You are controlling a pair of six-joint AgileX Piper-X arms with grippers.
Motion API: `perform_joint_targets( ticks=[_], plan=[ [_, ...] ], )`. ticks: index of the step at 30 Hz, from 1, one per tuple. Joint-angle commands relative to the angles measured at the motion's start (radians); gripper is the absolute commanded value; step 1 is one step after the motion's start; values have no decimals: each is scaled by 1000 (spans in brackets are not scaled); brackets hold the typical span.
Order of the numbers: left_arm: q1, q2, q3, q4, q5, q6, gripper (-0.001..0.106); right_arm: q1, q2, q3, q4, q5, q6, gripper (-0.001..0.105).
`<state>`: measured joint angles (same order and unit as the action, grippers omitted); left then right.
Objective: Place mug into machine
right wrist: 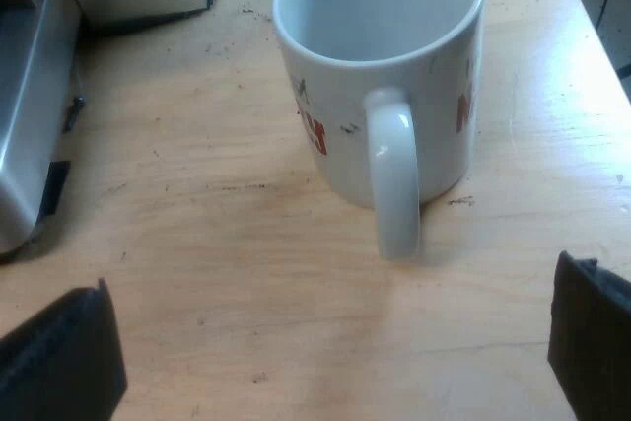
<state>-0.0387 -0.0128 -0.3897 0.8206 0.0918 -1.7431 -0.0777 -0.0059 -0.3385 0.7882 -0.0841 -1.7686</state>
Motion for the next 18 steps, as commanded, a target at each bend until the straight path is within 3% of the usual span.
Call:
perform_joint_targets(
  ticks=[1,4,12,18],
  plan=[
    [-4,-127,-1,-18,3,-2,89,2,-42,-6,-15,0,-1,89],
    [-4,-127,-10,-12,15,-2,89,2,-38,-15,-18,0,-1,89],
    [-12,-104,-86,41,163,-36,89,2,74,-171,97,-1,-8,89],
    [-123,-65,-125,39,213,-40,95,2,176,-304,191,-4,-8,89]
  ],
)
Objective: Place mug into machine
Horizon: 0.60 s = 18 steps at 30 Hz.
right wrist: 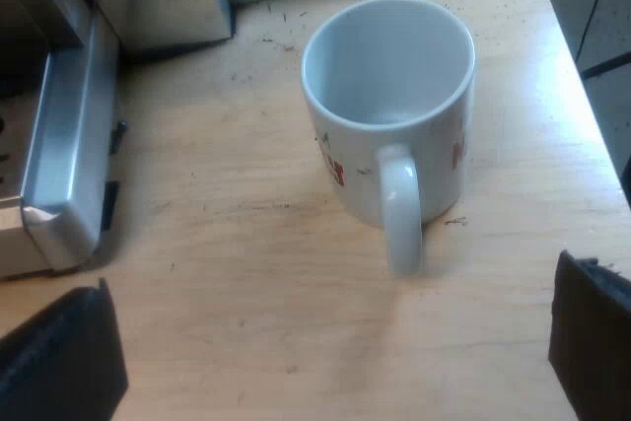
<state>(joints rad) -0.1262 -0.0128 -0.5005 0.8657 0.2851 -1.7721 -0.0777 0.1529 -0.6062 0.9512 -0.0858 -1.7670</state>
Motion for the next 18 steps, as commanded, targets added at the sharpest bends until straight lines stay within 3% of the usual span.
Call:
perform_joint_targets(
  ticks=[1,8,12,16,18],
  plan=[
    [-70,-50,-20,-6,31,-11,95,2,37,-63,48,-6,-10,88],
    [-273,62,-31,-19,90,-11,95,2,149,-171,128,-9,-10,83],
    [-355,130,-29,-22,117,-4,95,2,201,-171,130,-9,-18,83],
    [-429,211,-28,-50,117,29,95,2,242,-150,94,-9,-107,83],
    [-456,248,-28,-77,117,28,95,2,248,-118,55,-9,-119,83]
  ],
)
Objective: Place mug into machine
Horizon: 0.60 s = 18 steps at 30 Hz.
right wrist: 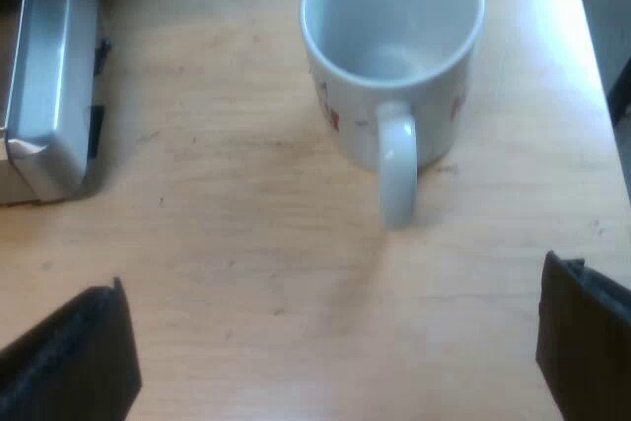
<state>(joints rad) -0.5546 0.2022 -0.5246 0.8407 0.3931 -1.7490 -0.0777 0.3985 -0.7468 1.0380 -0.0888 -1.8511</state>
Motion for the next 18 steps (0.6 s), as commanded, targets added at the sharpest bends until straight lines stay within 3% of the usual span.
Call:
perform_joint_targets(
  ticks=[1,10,18],
  plan=[
    [-46,58,-3,-70,9,5,95,2,3,40,-50,-6,-35,83],
    [-135,222,-3,-191,57,5,95,2,4,284,-306,-6,-31,83],
    [-168,283,-3,-199,61,51,95,2,4,439,-529,-6,-31,83]
  ],
)
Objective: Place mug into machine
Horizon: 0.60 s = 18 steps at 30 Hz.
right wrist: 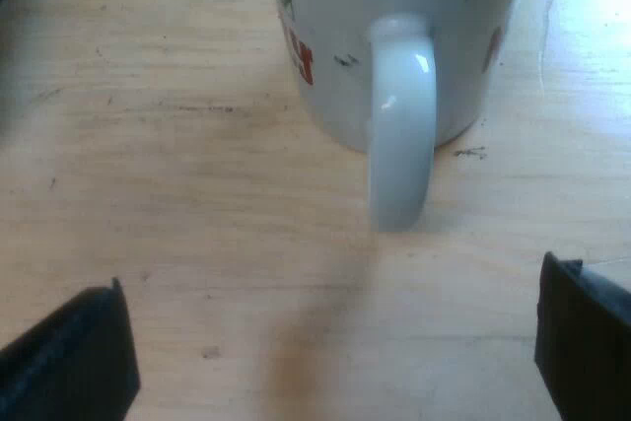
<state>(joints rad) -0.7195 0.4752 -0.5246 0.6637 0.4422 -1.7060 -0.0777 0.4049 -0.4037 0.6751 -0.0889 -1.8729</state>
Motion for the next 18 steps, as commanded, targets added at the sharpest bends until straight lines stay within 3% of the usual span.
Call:
perform_joint_targets(
  ticks=[1,3,10,18],
  plan=[
    [-3,16,-1,-27,11,7,95,2,-2,121,-208,-3,-9,83],
    [-3,24,5,-38,11,7,95,2,-2,155,-276,-1,-9,83],
    [-3,34,143,-229,11,6,95,2,6,264,-440,1,-9,83],
    [-3,34,217,-286,11,-4,95,2,137,291,-652,44,23,80]
  ],
)
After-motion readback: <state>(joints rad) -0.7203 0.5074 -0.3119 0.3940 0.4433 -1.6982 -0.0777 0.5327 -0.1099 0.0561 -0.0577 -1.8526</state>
